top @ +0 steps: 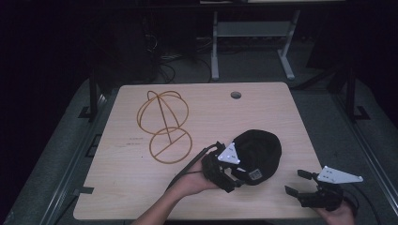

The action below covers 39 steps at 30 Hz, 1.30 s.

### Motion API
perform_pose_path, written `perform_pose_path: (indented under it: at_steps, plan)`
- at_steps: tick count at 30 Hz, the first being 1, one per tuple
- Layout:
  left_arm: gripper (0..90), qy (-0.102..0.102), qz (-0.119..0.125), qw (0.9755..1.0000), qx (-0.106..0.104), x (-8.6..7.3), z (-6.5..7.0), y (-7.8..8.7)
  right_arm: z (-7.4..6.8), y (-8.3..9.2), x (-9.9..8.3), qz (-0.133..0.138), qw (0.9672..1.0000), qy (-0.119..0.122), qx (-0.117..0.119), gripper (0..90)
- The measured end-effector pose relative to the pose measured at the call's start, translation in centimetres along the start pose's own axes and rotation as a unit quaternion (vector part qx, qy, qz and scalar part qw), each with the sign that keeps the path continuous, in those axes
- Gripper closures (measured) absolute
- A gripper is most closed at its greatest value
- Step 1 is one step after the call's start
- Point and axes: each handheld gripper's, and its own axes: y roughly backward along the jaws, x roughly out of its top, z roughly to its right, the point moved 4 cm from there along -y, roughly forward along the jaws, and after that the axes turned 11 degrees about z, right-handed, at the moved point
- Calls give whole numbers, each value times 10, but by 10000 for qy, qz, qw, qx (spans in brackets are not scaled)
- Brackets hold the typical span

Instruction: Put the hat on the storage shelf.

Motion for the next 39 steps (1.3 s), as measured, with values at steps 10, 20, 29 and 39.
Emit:
perform_pose_path:
  at_steps: [10,20,29,39]
  plan:
    - [316,-89,-253,9994,-213,2,-3,-15,0,0,0,-2,10000,30,20,148]
    - [416,-102,-434,9982,-407,-2,-8,-28,-1,-1,-1,-13,10000,41,28,148]
    - [605,-303,-482,9966,-590,4,-7,-34,-2,-3,-1,-26,10000,58,54,148]
    - [732,-474,-490,9952,-698,11,0,-41,-1,-4,-3,-96,9998,-82,122,151]
